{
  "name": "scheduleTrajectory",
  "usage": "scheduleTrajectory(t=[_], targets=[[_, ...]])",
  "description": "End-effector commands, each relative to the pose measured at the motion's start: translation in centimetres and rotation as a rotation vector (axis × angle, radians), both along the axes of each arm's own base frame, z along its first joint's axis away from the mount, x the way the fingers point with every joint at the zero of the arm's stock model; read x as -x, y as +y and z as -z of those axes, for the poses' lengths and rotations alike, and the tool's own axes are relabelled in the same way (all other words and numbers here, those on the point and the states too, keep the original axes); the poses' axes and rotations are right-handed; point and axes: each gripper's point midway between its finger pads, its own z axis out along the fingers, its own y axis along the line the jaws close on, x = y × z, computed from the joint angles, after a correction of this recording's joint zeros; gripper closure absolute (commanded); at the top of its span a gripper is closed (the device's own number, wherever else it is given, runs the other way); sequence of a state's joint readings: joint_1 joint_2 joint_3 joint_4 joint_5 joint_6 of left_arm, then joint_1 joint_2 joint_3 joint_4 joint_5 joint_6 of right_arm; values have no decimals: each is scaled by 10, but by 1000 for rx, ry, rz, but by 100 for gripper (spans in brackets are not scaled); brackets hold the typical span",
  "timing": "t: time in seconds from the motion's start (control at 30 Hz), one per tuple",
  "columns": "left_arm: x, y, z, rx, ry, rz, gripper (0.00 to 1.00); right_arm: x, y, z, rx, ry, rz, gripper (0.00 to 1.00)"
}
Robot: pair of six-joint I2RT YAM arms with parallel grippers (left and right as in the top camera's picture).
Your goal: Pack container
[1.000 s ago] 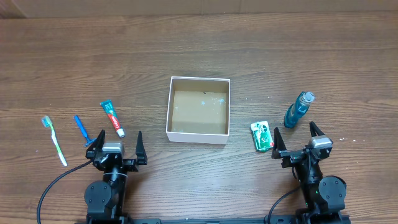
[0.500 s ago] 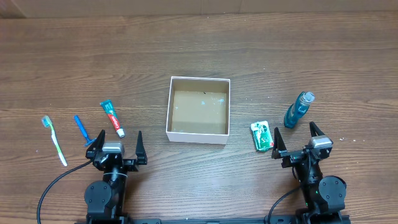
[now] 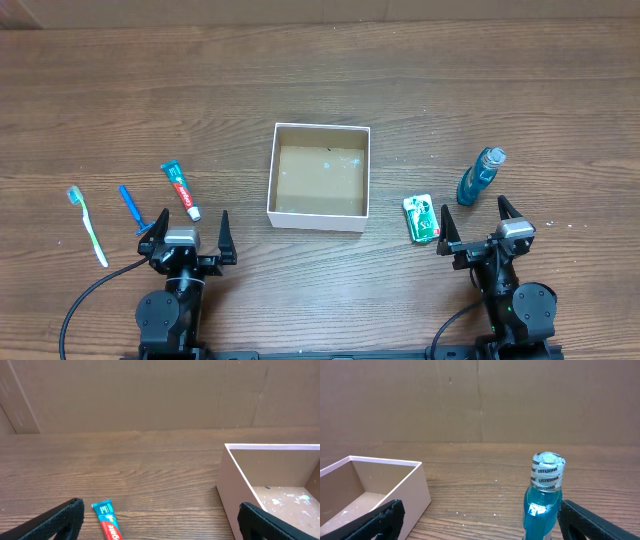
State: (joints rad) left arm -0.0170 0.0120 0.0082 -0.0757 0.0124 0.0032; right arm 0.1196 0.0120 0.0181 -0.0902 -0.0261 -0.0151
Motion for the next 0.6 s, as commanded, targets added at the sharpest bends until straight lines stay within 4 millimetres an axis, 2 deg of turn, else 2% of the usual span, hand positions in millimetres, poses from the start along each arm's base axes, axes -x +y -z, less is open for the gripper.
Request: scheduleTrajectory(t=[0.0, 0.13, 0.2, 0.3, 0.4, 0.57], targets=[[0, 1, 0, 0, -4, 0, 0, 0, 3, 1, 3, -7, -12, 0], [0, 0, 0, 4, -4, 1, 0, 0, 2, 1, -62, 3, -10, 0], [1, -9, -1, 89, -4, 52, 0, 0, 2, 1, -76, 6, -10, 0], [1, -9, -2, 190, 0, 44, 0, 2, 7, 2, -103, 36, -35, 0], [6, -13, -22, 245, -1, 63, 0, 6, 12, 3, -110, 131, -61, 0], [23, -12, -62, 186, 77, 53, 0, -5, 12, -45, -101, 224, -49, 0]])
